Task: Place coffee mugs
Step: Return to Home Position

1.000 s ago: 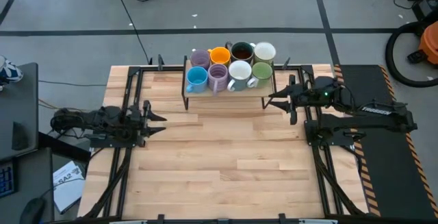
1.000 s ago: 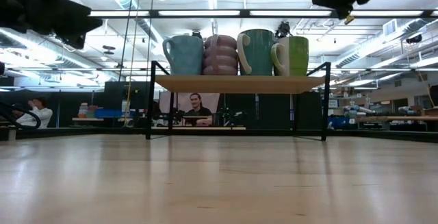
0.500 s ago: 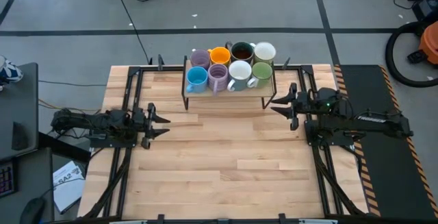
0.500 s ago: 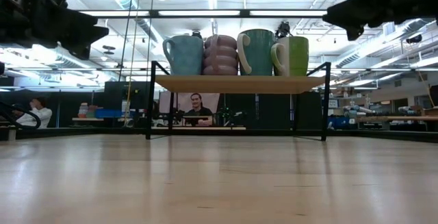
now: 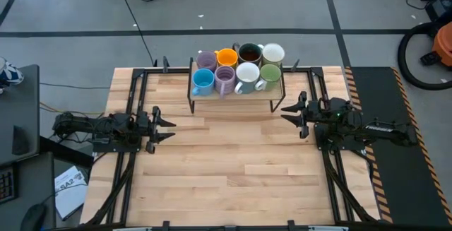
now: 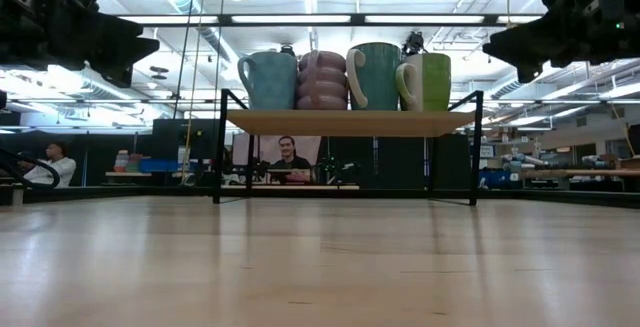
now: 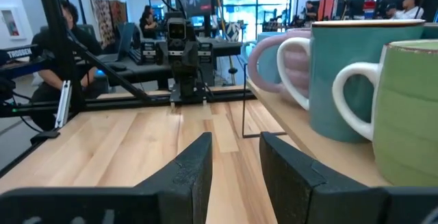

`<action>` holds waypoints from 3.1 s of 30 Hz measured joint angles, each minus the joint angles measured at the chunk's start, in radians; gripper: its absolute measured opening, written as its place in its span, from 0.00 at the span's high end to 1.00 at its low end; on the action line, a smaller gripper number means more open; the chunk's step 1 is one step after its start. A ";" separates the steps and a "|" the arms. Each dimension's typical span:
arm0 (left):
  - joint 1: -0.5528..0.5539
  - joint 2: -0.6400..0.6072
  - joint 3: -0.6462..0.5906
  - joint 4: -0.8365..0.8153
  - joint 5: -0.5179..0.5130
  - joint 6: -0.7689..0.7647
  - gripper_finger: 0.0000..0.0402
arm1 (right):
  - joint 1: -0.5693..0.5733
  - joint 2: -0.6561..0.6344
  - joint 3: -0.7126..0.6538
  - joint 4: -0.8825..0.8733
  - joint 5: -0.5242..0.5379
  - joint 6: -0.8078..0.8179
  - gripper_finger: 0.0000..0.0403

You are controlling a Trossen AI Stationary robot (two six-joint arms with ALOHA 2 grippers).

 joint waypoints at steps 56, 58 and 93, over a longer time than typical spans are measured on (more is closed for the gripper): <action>0.000 0.001 -0.001 -0.001 -0.001 0.008 0.58 | -0.002 -0.057 -0.112 0.012 -0.001 0.043 0.68; 0.000 0.001 -0.001 -0.001 -0.001 0.008 0.58 | -0.002 -0.057 -0.112 0.012 -0.001 0.043 0.68; 0.000 0.001 -0.001 -0.006 0.000 0.001 0.58 | -0.002 -0.057 -0.112 0.012 -0.001 0.043 0.68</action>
